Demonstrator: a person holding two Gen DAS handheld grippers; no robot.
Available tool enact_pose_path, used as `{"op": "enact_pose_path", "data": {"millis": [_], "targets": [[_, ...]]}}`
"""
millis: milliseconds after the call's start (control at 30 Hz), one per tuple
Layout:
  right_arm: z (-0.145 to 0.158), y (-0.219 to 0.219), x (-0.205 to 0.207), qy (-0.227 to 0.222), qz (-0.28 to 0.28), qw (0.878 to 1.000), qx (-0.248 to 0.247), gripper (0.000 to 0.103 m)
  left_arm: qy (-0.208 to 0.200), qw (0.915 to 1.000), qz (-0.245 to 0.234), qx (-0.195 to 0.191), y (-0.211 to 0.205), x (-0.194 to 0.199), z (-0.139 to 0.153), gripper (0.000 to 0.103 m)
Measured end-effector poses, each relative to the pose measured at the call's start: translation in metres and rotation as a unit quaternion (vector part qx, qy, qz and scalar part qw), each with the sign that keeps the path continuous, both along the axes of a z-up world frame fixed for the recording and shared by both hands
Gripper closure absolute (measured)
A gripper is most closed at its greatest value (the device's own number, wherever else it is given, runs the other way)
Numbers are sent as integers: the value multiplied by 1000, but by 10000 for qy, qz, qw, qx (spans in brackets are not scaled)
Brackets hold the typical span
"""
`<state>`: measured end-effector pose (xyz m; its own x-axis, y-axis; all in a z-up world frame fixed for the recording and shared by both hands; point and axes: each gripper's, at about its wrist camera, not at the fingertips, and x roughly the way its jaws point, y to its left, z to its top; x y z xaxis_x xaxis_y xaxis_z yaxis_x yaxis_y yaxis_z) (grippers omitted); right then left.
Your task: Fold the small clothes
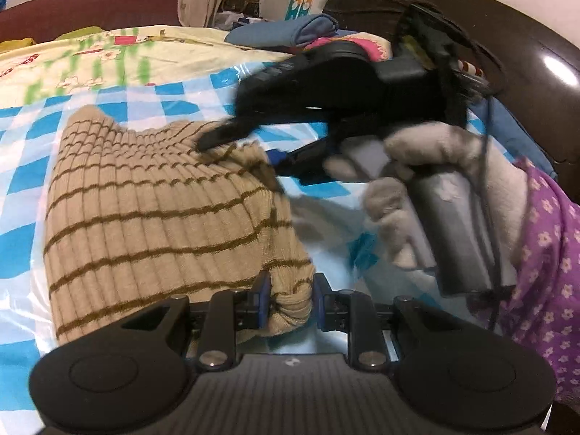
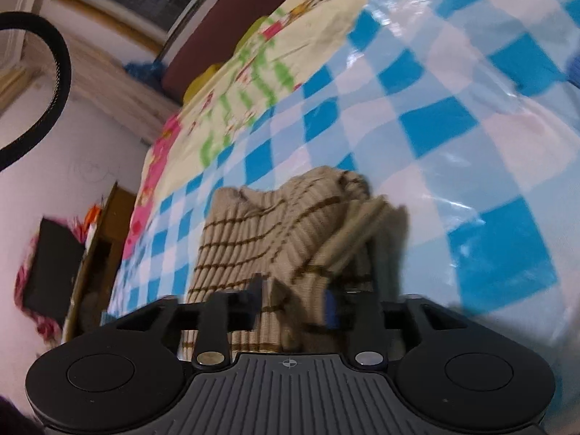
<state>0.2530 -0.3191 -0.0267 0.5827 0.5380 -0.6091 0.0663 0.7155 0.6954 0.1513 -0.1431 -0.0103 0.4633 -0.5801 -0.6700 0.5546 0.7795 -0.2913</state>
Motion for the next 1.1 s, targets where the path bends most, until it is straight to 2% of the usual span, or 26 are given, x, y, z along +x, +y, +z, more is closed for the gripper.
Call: {"op": "enact_pose_path", "data": {"millis": [33,100,200,300,333,400,533,667,833,900,1000,1033,1067,1100], "targets": [[1,-2,-4,-25,-9,9999,-115,63,-7,10000,-17,-15,-1,-1,1,74],[7,5,-1,-95,58,9990,-444,80,-12,10000,-69,-66,-6,-1,2,74],[11,3,-3,-218,16,9982,-550,85,16,9998,-171,-114,-12,-7,1,74],[2,3,-2,-117,53,9946,-1032,85,106,9994,-300,-144,-8,-12,1,74],[0,1,-2,-78,66,9944,-1052,80,127,9992,-337,-158,-4,-14,3,74],[-3,-6,-4,-15,38,9961,-887,78,129,9990,-397,-142,8,-23,10,74],[10,-14,-22,-183,-76,9965,-807,70,-75,9993,-361,-74,37,-31,27,73],[29,-15,-54,-383,-81,9948,-941,68,-307,9994,-115,-118,59,-37,39,71],[48,10,-94,-758,447,9911,-1001,69,-502,9977,447,64,71,-4,32,70],[47,27,-96,-834,772,9851,-1295,71,-519,9957,707,293,70,13,24,70],[25,36,-89,-530,756,9677,-2344,77,-364,9943,882,473,75,30,7,70],[15,34,-85,-367,655,9599,-2703,69,-257,9938,902,603,76,33,-2,70],[5,27,-84,-211,555,9591,-2769,69,-131,9933,915,691,77,35,-9,70],[1,18,-83,-62,474,9669,-2505,69,-17,9936,898,689,80,35,-15,70]]}}
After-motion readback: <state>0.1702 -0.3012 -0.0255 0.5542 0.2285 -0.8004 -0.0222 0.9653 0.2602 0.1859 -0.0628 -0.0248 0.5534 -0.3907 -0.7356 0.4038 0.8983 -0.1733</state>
